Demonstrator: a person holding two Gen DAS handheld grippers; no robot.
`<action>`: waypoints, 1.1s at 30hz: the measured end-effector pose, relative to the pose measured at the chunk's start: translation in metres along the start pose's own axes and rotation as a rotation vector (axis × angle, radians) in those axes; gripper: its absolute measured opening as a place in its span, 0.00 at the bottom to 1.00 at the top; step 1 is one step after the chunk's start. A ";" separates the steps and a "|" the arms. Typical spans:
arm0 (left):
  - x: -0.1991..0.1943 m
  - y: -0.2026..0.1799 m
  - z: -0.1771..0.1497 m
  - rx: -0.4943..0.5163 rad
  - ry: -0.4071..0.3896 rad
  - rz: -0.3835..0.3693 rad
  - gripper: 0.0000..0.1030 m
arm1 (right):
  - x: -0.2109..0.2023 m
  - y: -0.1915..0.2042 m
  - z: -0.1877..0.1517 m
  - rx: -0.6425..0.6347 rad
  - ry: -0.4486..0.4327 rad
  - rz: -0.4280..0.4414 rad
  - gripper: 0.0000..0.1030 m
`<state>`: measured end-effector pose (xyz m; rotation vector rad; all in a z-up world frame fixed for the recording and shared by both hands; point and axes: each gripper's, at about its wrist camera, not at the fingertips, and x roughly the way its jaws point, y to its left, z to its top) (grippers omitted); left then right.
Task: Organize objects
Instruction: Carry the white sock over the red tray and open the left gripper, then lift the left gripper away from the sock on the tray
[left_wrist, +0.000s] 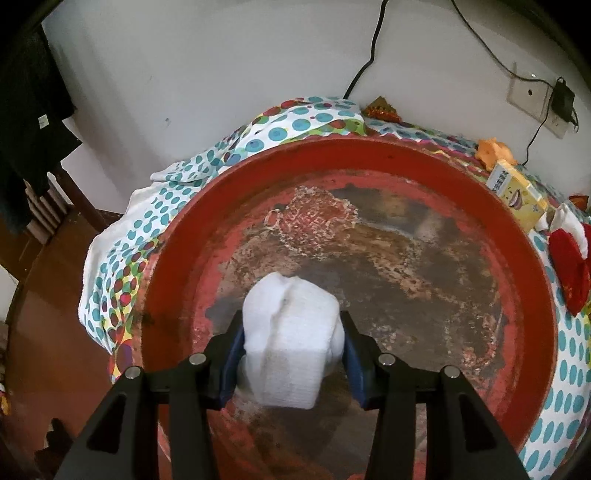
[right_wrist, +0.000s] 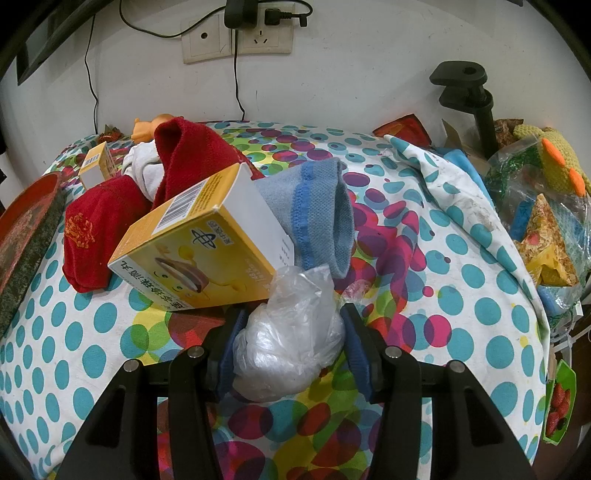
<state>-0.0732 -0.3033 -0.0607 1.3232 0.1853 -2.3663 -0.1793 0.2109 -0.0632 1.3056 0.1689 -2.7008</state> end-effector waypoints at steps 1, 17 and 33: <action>0.001 0.001 0.000 -0.002 0.000 0.001 0.47 | 0.000 0.000 0.000 0.000 0.000 0.000 0.46; 0.010 -0.002 -0.004 0.008 0.024 0.043 0.52 | 0.000 0.000 0.000 -0.002 0.000 0.000 0.47; -0.033 -0.009 -0.011 0.059 -0.047 -0.009 0.62 | 0.000 -0.001 0.001 -0.002 0.001 0.001 0.48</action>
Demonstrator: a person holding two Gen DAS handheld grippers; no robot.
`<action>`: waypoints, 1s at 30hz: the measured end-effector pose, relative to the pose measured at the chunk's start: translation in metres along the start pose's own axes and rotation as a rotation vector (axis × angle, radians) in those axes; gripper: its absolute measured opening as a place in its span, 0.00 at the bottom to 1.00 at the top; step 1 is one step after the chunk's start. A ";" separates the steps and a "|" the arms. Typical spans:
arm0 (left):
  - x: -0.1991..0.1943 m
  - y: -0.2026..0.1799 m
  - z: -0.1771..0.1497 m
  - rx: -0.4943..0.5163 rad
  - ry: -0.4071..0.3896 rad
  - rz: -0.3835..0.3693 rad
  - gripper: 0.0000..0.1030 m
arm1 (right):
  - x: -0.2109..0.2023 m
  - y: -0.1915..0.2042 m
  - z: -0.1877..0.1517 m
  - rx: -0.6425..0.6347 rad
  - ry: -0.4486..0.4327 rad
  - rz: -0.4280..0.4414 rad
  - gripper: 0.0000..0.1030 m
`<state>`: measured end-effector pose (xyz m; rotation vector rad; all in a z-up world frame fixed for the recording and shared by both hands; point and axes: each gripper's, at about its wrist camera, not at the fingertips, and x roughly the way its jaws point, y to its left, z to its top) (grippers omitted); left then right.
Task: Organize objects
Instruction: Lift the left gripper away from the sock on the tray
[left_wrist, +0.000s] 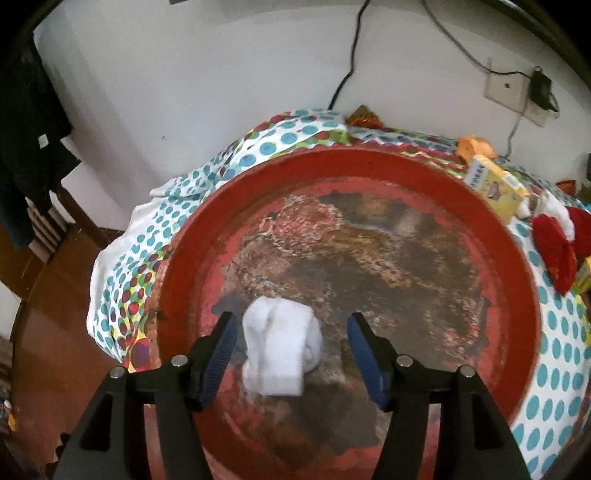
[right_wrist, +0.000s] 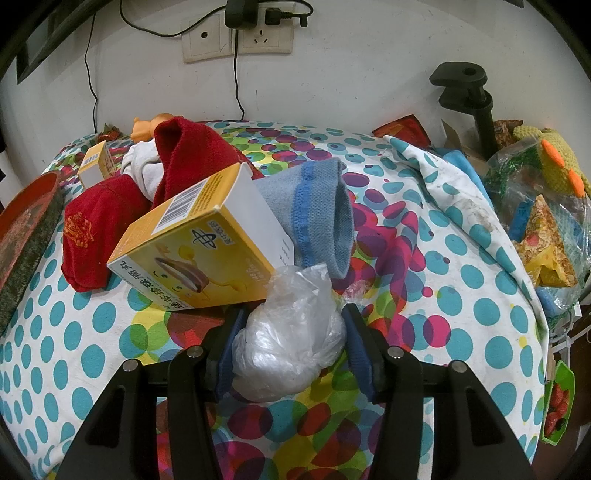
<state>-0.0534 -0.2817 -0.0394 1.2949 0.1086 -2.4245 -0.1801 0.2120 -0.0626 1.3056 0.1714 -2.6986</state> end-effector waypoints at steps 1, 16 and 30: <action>-0.003 -0.001 -0.001 -0.001 0.000 -0.003 0.62 | 0.000 0.001 0.000 -0.001 0.000 -0.001 0.48; -0.076 -0.002 -0.063 -0.024 -0.126 -0.022 0.62 | 0.000 -0.002 0.001 -0.003 -0.004 0.000 0.47; -0.078 0.020 -0.075 -0.077 -0.122 -0.036 0.62 | -0.025 0.007 -0.012 0.043 -0.034 -0.090 0.46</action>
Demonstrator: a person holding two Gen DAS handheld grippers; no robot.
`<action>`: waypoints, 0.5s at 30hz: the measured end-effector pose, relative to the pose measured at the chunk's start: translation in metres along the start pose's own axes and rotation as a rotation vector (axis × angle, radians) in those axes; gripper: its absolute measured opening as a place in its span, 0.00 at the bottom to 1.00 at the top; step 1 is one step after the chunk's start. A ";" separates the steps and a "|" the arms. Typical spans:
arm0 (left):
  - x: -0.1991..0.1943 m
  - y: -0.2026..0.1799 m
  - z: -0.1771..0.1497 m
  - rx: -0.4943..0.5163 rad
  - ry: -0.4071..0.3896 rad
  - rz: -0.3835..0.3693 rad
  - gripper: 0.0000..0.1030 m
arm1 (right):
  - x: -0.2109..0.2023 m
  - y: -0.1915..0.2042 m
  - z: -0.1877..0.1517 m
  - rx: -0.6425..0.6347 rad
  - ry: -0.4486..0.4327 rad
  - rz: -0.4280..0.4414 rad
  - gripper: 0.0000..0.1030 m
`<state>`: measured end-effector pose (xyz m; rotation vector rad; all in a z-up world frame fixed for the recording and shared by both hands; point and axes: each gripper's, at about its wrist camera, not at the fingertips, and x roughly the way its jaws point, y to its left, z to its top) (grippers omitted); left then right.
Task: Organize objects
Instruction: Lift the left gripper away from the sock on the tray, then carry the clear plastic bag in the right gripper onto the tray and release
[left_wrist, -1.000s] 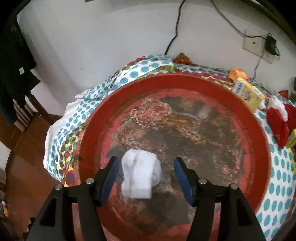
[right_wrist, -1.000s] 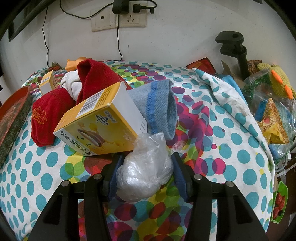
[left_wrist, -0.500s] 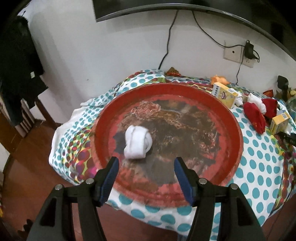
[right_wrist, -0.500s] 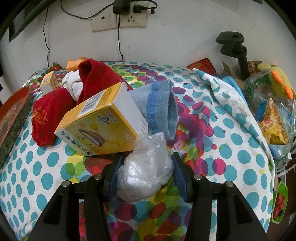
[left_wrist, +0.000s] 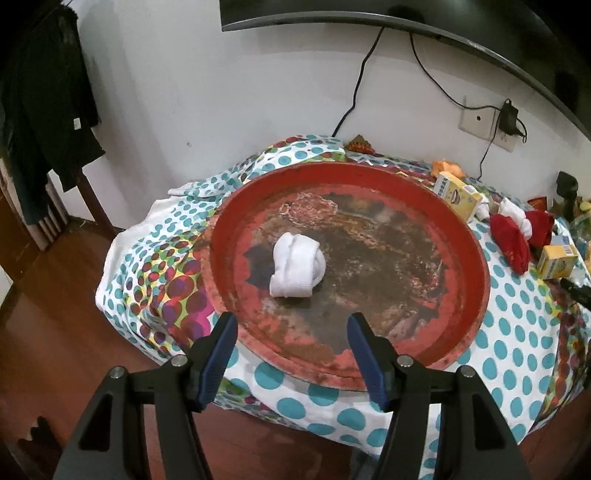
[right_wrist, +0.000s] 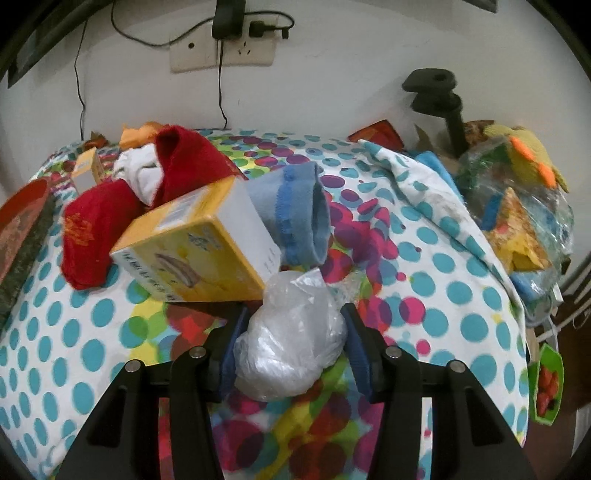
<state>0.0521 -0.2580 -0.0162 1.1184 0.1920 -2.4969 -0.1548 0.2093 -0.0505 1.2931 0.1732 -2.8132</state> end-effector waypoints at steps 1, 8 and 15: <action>0.000 0.001 0.000 0.002 -0.007 0.004 0.62 | -0.004 0.002 -0.002 0.005 -0.001 0.004 0.46; 0.010 0.015 -0.003 -0.062 0.034 -0.012 0.62 | -0.039 0.032 -0.014 -0.041 -0.027 0.055 0.46; 0.008 0.020 -0.003 -0.065 0.016 0.022 0.62 | -0.054 0.088 -0.009 -0.084 -0.036 0.195 0.46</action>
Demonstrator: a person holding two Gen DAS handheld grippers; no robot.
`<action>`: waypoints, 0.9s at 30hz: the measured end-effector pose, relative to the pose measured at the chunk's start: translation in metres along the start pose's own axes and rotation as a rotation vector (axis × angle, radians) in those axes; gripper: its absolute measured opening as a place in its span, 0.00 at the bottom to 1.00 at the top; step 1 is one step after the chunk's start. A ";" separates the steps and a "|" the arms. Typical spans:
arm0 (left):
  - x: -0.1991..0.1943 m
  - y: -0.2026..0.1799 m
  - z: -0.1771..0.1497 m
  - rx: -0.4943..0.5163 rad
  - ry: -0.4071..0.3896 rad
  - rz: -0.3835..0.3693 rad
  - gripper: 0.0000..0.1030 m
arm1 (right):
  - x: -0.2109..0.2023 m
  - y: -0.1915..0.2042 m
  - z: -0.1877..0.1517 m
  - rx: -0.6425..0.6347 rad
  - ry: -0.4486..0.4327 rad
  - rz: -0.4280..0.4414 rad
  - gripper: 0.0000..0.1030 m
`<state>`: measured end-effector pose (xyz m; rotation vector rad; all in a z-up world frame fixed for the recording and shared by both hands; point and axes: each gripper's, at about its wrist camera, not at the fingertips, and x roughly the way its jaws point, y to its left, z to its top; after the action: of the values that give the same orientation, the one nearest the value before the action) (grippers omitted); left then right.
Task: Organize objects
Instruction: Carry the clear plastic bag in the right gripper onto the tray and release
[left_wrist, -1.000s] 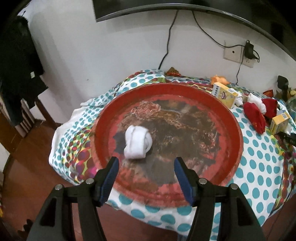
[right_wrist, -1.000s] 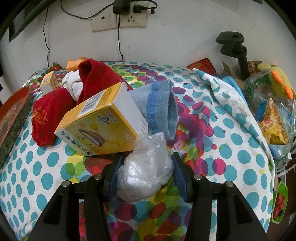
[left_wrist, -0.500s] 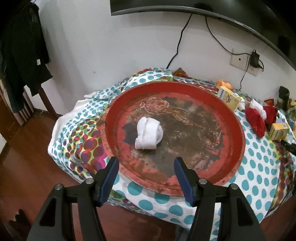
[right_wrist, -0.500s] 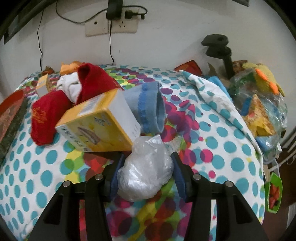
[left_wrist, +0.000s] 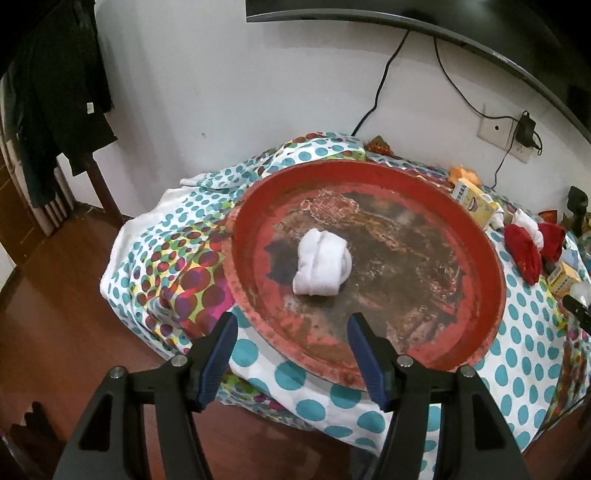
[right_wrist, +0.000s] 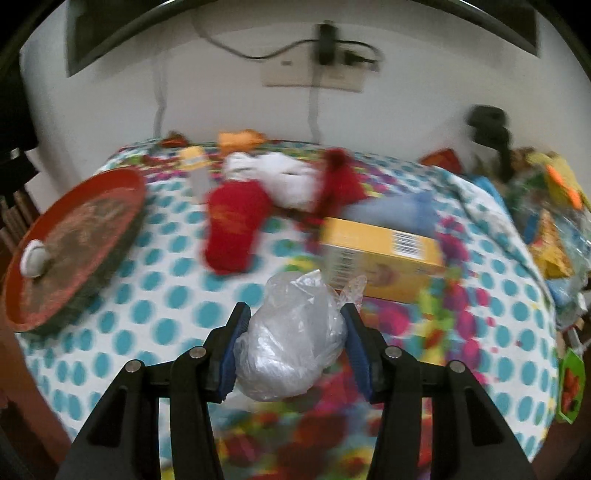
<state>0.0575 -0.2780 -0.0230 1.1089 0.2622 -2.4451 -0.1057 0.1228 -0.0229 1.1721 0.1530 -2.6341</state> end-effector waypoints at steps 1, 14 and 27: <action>0.001 0.001 0.000 -0.002 0.004 -0.001 0.62 | 0.001 0.007 0.002 -0.009 0.000 0.014 0.46; 0.009 0.026 0.002 -0.065 0.013 0.013 0.62 | 0.008 0.167 0.043 -0.247 -0.021 0.238 0.47; 0.017 0.044 0.001 -0.110 0.032 0.027 0.62 | 0.057 0.267 0.052 -0.344 0.091 0.322 0.47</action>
<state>0.0674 -0.3230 -0.0348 1.0972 0.3835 -2.3607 -0.1072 -0.1549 -0.0282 1.0928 0.3832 -2.1715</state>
